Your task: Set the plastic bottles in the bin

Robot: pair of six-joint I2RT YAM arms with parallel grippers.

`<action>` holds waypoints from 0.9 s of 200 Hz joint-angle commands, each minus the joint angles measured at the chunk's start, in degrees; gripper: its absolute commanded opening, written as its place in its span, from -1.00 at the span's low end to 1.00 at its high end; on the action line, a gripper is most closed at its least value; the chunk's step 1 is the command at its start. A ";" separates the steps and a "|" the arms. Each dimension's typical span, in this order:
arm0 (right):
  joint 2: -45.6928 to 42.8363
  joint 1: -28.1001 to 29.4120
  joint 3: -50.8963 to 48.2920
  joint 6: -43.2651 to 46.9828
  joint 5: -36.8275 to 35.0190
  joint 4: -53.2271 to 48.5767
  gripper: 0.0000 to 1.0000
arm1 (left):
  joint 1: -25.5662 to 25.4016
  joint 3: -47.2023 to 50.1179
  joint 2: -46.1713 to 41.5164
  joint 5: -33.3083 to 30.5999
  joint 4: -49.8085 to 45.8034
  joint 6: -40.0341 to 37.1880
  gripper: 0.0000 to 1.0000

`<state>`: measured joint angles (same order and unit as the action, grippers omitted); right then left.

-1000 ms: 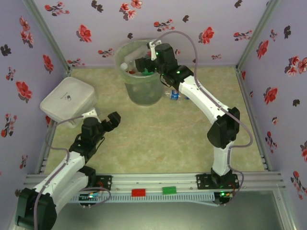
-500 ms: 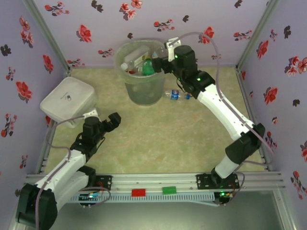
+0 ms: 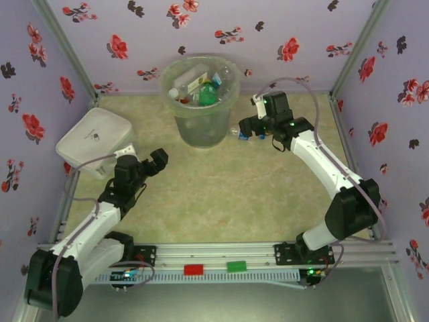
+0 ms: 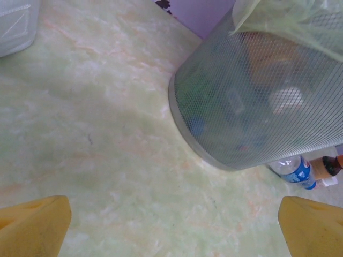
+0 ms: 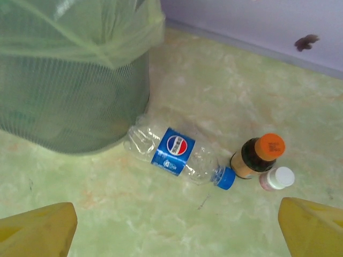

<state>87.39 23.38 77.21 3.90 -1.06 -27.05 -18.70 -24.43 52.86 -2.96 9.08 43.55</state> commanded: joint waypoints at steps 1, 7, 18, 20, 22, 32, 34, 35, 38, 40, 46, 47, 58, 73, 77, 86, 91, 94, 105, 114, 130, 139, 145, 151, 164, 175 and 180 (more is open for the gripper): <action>4.69 -1.17 2.04 6.33 3.72 -1.73 0.94 | 0.80 -3.09 1.74 0.64 1.79 -0.33 1.00; 6.02 -1.35 2.72 7.41 3.53 -1.48 0.94 | 0.82 -3.50 2.45 1.07 1.88 0.01 1.00; 8.35 -1.40 4.53 9.45 3.48 -1.26 0.96 | 1.02 -4.34 3.48 1.88 2.20 0.56 1.00; 8.74 -1.45 4.90 9.81 3.55 -1.19 0.97 | 1.03 -4.47 3.67 1.97 2.18 0.64 1.00; 9.19 -1.48 5.17 10.16 3.53 -1.13 0.97 | 1.10 -4.62 3.94 2.12 2.17 0.70 1.00; 11.26 -1.53 6.98 11.70 3.67 -0.88 0.99 | 1.19 -5.44 4.80 2.87 2.17 0.92 1.00; 11.71 -1.57 7.47 12.00 3.69 -0.90 0.99 | 1.16 -5.59 4.97 2.94 2.10 1.03 1.00; 11.82 -1.57 7.71 12.13 3.69 -0.99 0.99 | 1.14 -5.61 5.06 2.99 2.09 1.02 1.00; 12.63 -1.57 8.29 12.58 3.70 -1.07 0.99 | 1.22 -5.89 5.28 3.23 2.08 1.17 1.00; 13.11 -1.53 8.83 12.81 3.70 -1.18 0.99 | 1.26 -6.03 5.49 3.29 2.08 1.23 1.00; 14.44 -1.59 10.21 13.57 3.77 -1.46 0.99 | 1.37 -6.32 5.90 3.61 2.08 1.52 1.00; 14.68 -1.59 10.49 13.71 3.78 -1.53 0.99 | 1.38 -6.37 5.96 3.68 2.08 1.53 1.00; 17.27 -1.62 12.77 14.95 4.02 -2.34 0.99 | 1.36 -6.69 6.44 3.94 2.25 2.06 1.00; 20.42 -1.62 15.97 16.16 4.55 -3.81 0.99 | 1.47 -6.70 6.62 3.95 2.60 2.70 1.00; 21.38 -1.66 16.53 16.49 4.56 -4.08 0.99 | 1.46 -6.72 6.58 3.97 2.69 2.85 1.00; 23.03 -1.58 17.62 17.05 4.61 -4.34 0.99 | 1.49 -6.55 6.47 3.99 2.78 3.15 1.00; 23.91 -1.60 18.00 17.37 4.41 -4.25 0.99 | 1.55 -6.46 6.34 3.93 2.78 3.26 1.00; 24.41 -1.66 18.20 17.50 4.36 -4.20 0.99 | 1.55 -6.40 6.34 3.93 2.78 3.29 1.00; 26.08 -1.70 19.12 18.06 4.42 -4.15 0.99 | 1.62 -6.17 5.90 3.98 2.63 3.23 1.00; 27.56 -1.65 20.03 18.33 5.01 -4.47 0.99 | 1.61 -6.00 5.69 4.02 2.44 3.27 1.00; 30.03 -1.65 21.70 18.55 6.53 -5.18 0.99 | 1.78 -5.54 5.21 3.85 2.17 3.43 1.00; 31.44 -1.67 22.50 18.59 7.25 -5.75 0.99 | 1.82 -5.24 4.91 3.91 2.02 3.55 1.00; 32.17 -1.59 23.07 18.60 7.60 -6.12 0.99 | 1.88 -5.07 4.68 3.84 1.99 3.64 1.00; 32.90 -1.66 23.30 18.63 7.80 -6.30 0.99 | 1.91 -4.94 4.50 3.75 1.94 3.71 1.00; 33.92 -1.61 23.59 18.73 8.22 -6.26 0.99 | 2.02 -4.58 4.12 3.70 1.90 3.76 1.00; 34.87 -1.62 23.86 18.86 8.42 -6.35 0.99 | 2.15 -4.41 4.07 3.56 1.82 3.73 1.00; 35.25 -1.64 23.95 18.95 8.52 -6.48 0.99 | 2.16 -4.40 4.08 3.51 1.82 3.78 1.00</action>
<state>120.70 21.52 98.91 21.26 5.19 -32.05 -17.17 -29.52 58.06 0.23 10.28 46.48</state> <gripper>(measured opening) 0.995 0.998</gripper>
